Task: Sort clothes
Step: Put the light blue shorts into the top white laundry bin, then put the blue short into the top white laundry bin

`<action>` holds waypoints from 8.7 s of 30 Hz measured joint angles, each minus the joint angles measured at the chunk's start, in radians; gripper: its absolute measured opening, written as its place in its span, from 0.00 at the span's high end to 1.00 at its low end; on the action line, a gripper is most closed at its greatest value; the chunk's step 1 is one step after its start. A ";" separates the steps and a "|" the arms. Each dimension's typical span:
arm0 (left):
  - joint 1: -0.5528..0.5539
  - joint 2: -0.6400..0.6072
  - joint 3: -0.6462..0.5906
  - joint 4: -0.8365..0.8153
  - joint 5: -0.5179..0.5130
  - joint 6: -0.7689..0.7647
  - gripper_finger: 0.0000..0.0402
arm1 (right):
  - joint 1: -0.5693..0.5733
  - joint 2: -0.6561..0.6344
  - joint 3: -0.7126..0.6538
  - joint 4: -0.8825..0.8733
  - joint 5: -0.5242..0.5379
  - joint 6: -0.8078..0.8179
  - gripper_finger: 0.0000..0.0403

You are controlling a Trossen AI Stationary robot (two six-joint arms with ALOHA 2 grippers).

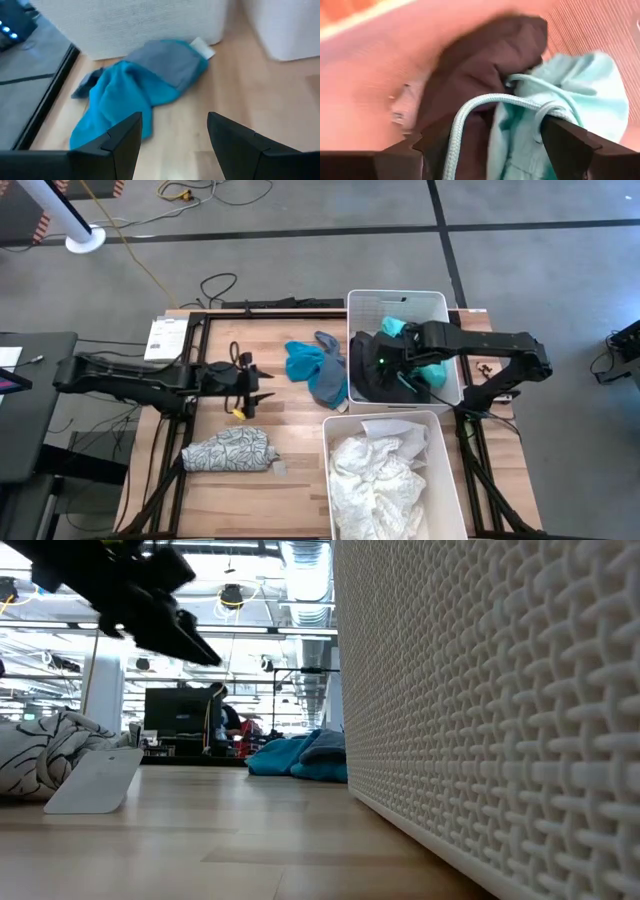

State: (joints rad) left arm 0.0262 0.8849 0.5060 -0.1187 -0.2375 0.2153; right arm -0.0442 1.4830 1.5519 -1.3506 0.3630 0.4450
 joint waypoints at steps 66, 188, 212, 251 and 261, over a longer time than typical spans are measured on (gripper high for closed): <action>0.210 0.337 0.560 -0.468 -0.060 0.374 0.95 | 0.268 0.010 0.074 0.427 0.008 -0.222 0.27; -0.040 0.196 0.557 -0.458 0.038 0.013 0.43 | 0.192 -0.093 0.073 0.849 0.352 -0.559 1.00; -0.180 0.197 0.337 -0.471 0.248 -0.131 0.43 | -0.265 -0.064 0.044 0.283 0.312 -0.235 1.00; -0.532 0.197 -0.027 -0.298 0.236 -0.647 0.39 | -0.495 0.171 0.029 0.228 -0.064 -0.267 0.98; -0.532 0.196 -0.167 -0.076 0.317 -0.705 0.36 | -0.495 0.172 0.029 0.202 -0.067 -0.269 0.97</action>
State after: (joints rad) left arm -0.5056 1.0811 0.3386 -0.1943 0.0798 -0.4893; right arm -0.5395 1.6550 1.5806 -1.1486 0.2962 0.1764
